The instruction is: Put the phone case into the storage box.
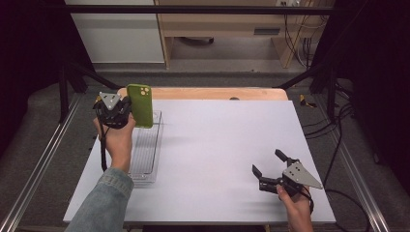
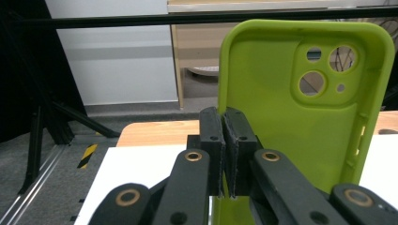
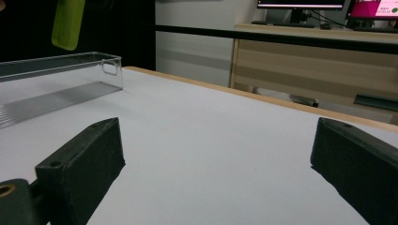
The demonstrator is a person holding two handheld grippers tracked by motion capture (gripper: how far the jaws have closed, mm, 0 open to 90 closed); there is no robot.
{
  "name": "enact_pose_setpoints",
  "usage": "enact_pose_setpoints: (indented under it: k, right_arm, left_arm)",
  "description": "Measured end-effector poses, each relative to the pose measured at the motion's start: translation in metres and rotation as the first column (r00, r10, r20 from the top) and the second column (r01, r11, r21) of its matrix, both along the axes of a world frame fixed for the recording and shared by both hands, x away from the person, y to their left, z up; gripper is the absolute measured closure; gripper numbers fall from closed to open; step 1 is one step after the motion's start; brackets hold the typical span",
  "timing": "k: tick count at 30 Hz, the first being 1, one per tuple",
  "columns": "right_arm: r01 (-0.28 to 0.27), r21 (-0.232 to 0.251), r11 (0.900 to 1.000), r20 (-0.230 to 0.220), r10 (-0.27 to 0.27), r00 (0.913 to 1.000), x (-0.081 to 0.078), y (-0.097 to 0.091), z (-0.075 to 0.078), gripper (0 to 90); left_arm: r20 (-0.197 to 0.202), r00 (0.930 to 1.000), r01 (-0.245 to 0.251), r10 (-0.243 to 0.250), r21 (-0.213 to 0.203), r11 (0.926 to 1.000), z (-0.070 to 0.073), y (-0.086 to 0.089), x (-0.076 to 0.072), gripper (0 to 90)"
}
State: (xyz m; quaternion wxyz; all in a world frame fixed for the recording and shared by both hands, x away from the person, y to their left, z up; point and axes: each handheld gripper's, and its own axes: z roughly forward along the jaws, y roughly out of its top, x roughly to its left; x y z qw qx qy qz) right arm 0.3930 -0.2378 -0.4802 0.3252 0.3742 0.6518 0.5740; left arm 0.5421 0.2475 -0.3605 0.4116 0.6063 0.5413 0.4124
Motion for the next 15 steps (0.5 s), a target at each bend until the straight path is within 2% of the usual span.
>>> enact_pose_setpoints:
  k: [5, 15]
  right_arm:
    - [-0.011, -0.045, 0.9989, 0.015, 0.012, 0.9998, -0.005, 0.001, 0.002, 3.2]
    - [-0.027, -0.079, 0.9965, 0.018, 0.029, 0.9994, -0.006, 0.005, 0.001, 3.2]
  left_arm:
    - [-0.011, 0.9998, -0.016, 0.016, -0.014, 0.9998, -0.003, 0.002, 0.004, 86.7]
    - [-0.050, 0.9980, -0.040, 0.039, -0.021, 0.9990, -0.015, 0.005, 0.019, 86.7]
